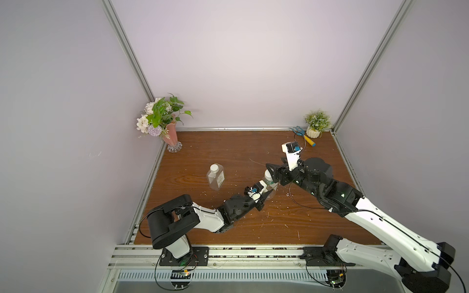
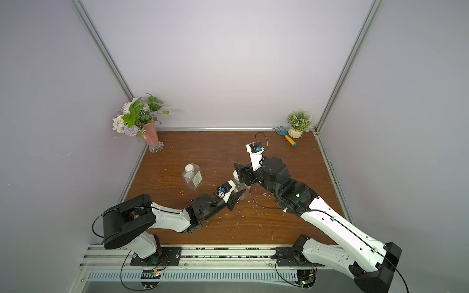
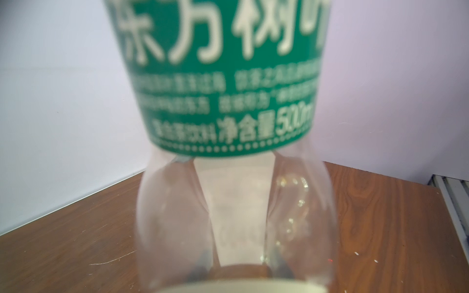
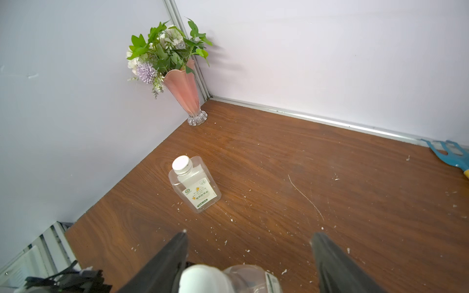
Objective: Screw on the bottle caps
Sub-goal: Screw the bottle cap onto the plastic bottle.
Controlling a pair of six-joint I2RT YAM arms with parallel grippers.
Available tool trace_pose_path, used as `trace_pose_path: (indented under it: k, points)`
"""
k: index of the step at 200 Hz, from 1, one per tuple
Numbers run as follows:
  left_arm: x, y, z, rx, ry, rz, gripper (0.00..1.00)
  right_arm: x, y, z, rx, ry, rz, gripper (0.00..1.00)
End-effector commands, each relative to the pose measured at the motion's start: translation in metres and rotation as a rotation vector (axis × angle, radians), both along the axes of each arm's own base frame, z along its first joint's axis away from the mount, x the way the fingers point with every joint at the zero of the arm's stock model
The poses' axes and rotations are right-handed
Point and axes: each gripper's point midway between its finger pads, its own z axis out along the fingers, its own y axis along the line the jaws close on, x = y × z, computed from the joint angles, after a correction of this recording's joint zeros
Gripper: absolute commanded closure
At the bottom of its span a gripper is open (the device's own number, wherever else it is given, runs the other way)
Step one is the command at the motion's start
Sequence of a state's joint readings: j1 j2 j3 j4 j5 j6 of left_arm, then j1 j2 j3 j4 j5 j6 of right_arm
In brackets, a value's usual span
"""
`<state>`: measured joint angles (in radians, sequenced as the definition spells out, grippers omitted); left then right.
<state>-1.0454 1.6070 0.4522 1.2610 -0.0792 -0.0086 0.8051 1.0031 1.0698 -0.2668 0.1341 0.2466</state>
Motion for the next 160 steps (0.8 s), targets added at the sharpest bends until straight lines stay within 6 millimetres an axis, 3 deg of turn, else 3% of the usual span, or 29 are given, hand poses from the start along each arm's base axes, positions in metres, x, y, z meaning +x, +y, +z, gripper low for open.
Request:
trace_pose_path:
  k: [1, 57, 160]
  points:
    - [-0.010, -0.002, 0.016, -0.057, -0.009, -0.088, 0.96, -0.017, 0.011, 0.019, -0.018, -0.062, 0.188, 0.18]
    - [-0.032, -0.014, 0.017, -0.066, 0.048, -0.294, 0.96, -0.042, 0.032, 0.016, 0.049, -0.028, 0.557, 0.21]
    - [-0.043, -0.024, 0.013, -0.039, 0.089, -0.408, 0.96, -0.043, 0.032, -0.002, 0.073, 0.071, 0.655, 0.41]
